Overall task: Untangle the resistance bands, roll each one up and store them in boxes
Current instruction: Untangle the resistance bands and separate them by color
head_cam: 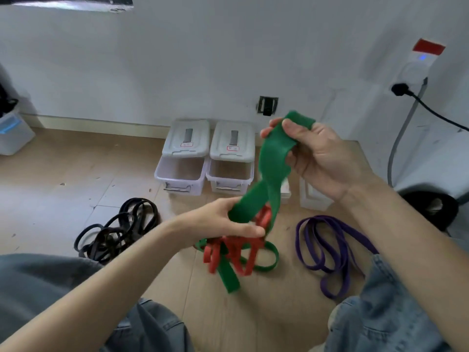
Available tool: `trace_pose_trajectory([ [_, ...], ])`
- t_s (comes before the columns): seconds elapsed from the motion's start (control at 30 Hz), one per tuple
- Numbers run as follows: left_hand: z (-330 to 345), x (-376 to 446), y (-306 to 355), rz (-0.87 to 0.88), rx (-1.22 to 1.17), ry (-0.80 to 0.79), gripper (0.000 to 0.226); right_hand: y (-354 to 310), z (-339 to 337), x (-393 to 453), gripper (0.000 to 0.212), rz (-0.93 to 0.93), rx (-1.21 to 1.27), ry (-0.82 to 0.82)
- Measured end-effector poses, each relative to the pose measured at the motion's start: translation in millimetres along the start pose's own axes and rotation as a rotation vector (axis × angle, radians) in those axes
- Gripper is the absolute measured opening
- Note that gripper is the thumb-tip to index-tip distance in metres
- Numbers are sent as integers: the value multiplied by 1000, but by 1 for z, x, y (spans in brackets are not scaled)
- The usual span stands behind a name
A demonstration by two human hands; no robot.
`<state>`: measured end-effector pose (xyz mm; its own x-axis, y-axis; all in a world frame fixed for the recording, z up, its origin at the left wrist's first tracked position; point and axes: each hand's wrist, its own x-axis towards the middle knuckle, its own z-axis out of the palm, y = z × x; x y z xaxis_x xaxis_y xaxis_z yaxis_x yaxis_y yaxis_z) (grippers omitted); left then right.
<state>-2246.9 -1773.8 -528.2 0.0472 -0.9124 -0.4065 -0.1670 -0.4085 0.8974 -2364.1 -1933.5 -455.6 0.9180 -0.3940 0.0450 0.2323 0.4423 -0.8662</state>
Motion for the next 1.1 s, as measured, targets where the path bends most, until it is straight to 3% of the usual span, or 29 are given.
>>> trace_pose_trajectory([
  [0.1, 8, 12, -2, 3, -57, 222, 23, 5, 5, 2, 17, 7, 54, 88],
  [0.17, 1, 15, 2, 28, -178, 316, 18, 0, 1, 1, 29, 26, 118, 62],
  [0.27, -15, 12, 11, 104, -410, 442, 13, 4, -4, -6, 45, 123, -92, -16],
  [0.37, -19, 11, 15, 82, -225, 539, 40, 11, -1, -6, 33, 151, -256, 19],
  [0.43, -15, 13, 6, -37, 135, 530, 78, 8, 4, -5, 28, 107, -181, 11],
  [0.47, -12, 14, 1, -63, 262, 503, 88, 7, 7, -5, 25, 84, -138, -5],
  [0.5, -10, 15, -3, -38, 289, 446, 84, 8, 10, -5, 23, 62, -106, -8],
  [0.6, -7, 14, -11, 24, 58, 122, 29, 10, 12, -3, 21, 0, 14, 59],
  [0.7, -2, 11, -15, -53, -272, -164, 45, -2, 1, 4, 14, -110, 244, 185],
  [0.8, -9, 7, -11, -24, -356, -173, 56, -10, -17, 5, 6, -137, 392, 368],
  [0.87, -15, 4, -5, 74, -301, -101, 46, -2, -24, 1, 23, -23, 344, 414],
  [0.9, -16, 3, 0, 122, -310, -40, 38, 4, -27, -2, 42, 82, 246, 368],
  [0.97, -18, 1, 12, 198, -398, 86, 26, 16, -25, -12, 66, 326, -144, 112],
  [1.03, -21, 0, 24, 292, -517, 136, 25, 33, -14, -21, 51, 474, -635, -251],
  [1.1, -28, -4, 34, 367, -665, 173, 30, 44, -1, -25, 36, 449, -880, -404],
])
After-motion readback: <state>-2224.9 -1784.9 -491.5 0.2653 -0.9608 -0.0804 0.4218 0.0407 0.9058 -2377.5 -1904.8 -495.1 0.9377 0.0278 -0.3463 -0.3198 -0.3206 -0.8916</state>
